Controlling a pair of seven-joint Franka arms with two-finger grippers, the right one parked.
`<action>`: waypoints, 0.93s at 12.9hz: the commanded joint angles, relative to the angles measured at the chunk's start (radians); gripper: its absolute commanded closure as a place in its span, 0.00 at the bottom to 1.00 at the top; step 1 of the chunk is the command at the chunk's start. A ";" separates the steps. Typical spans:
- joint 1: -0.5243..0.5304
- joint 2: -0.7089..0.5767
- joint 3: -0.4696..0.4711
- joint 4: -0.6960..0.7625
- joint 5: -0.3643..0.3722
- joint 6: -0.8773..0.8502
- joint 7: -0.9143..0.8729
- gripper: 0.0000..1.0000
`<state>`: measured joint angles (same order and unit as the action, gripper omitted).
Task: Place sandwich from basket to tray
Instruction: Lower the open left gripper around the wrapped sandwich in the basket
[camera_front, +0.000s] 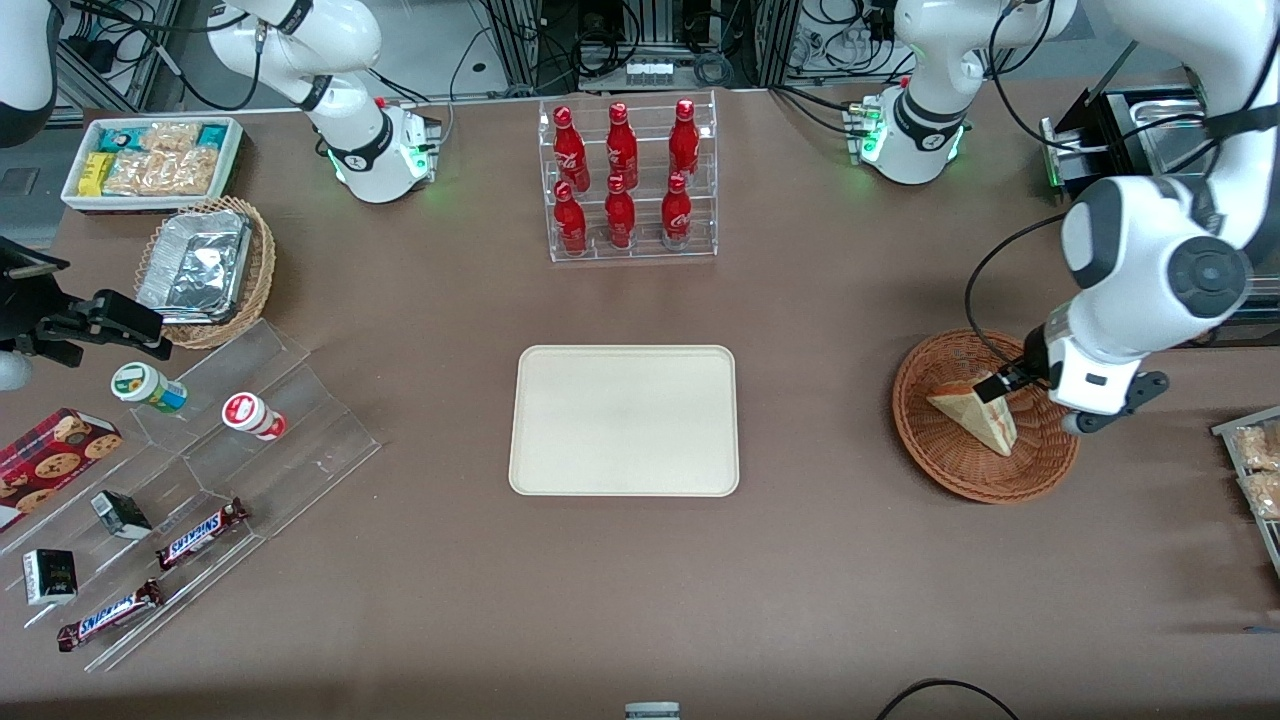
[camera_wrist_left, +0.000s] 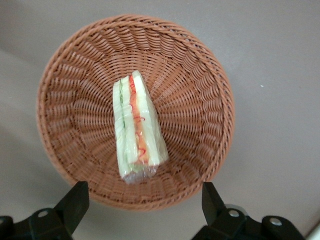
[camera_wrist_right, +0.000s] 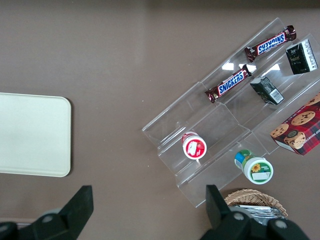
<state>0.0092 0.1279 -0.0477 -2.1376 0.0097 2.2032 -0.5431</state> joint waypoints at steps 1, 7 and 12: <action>0.003 0.008 -0.003 -0.074 0.013 0.084 -0.035 0.00; 0.009 0.079 0.012 -0.076 0.013 0.150 -0.052 0.00; 0.008 0.159 0.012 -0.074 0.012 0.266 -0.129 0.05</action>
<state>0.0161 0.2668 -0.0319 -2.2174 0.0097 2.4429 -0.6349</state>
